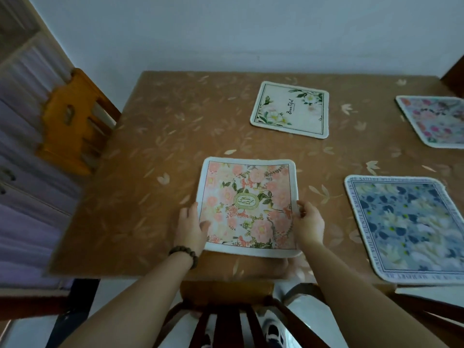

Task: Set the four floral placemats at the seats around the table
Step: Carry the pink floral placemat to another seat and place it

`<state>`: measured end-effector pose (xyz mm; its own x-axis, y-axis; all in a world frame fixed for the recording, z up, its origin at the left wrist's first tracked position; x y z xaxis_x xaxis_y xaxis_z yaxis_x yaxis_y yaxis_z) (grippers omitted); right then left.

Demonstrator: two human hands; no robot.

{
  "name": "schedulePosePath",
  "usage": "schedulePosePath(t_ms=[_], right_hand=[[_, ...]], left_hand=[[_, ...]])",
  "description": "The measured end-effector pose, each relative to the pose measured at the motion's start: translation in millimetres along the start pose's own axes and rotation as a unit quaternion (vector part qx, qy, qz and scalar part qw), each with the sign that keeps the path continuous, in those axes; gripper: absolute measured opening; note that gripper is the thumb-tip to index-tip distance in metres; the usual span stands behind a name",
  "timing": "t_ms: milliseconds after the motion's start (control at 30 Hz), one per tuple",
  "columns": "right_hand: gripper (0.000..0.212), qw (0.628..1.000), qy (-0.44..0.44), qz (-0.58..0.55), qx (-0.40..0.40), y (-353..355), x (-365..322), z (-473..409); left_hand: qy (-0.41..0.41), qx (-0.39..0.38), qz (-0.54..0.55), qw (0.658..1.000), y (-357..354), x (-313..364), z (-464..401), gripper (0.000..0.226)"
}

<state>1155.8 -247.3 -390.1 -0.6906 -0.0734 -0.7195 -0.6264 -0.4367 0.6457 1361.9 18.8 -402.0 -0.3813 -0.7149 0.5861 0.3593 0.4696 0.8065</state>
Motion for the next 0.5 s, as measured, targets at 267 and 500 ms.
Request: schedulePosePath(t_ms=[267, 500], right_hand=[[0.067, 0.988, 0.004, 0.121, -0.100, -32.5, 13.8, 9.9], [0.061, 0.988, 0.008, 0.128, -0.090, -30.4, 12.3, 11.0]], left_hand=[[-0.053, -0.175, -0.139, 0.973, -41.7, -13.8, 19.4, 0.125], [-0.077, -0.164, -0.162, 0.970, -38.7, -13.1, 17.7, 0.124]])
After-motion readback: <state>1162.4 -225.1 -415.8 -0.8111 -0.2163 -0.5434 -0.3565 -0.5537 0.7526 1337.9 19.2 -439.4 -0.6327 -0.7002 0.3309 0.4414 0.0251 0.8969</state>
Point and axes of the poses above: each hand's wrist, its own z-axis away from the middle knuckle, its own y-axis out of the back of the hand, x = y × z, the point moved 10 cm from there along -z, towards the middle knuckle, and after that the axes turned 6 degrees about -y, right-handed, at the moved point
